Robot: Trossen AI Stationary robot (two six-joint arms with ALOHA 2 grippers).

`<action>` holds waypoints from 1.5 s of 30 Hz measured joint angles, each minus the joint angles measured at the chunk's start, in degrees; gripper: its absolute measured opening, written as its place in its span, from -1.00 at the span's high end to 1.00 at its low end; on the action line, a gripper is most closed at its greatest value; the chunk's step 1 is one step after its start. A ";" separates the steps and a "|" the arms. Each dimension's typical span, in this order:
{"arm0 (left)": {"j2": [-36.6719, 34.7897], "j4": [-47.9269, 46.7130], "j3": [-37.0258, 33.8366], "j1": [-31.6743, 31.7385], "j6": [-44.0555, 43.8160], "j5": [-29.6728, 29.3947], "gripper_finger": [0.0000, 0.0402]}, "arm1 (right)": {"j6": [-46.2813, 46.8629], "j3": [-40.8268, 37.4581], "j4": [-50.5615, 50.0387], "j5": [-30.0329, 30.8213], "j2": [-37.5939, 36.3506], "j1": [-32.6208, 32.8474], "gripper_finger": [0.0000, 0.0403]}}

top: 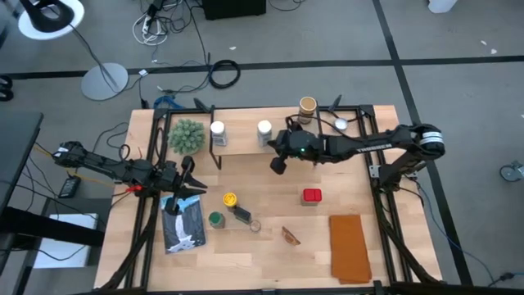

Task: Shelf spices
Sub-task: Put the white seasoning bottle on the shelf aligned with the other white seasoning bottle

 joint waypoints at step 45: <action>-0.02 0.42 0.00 0.00 0.10 -0.02 0.65 | -8.97 11.91 6.64 -5.46 10.73 -6.72 1.00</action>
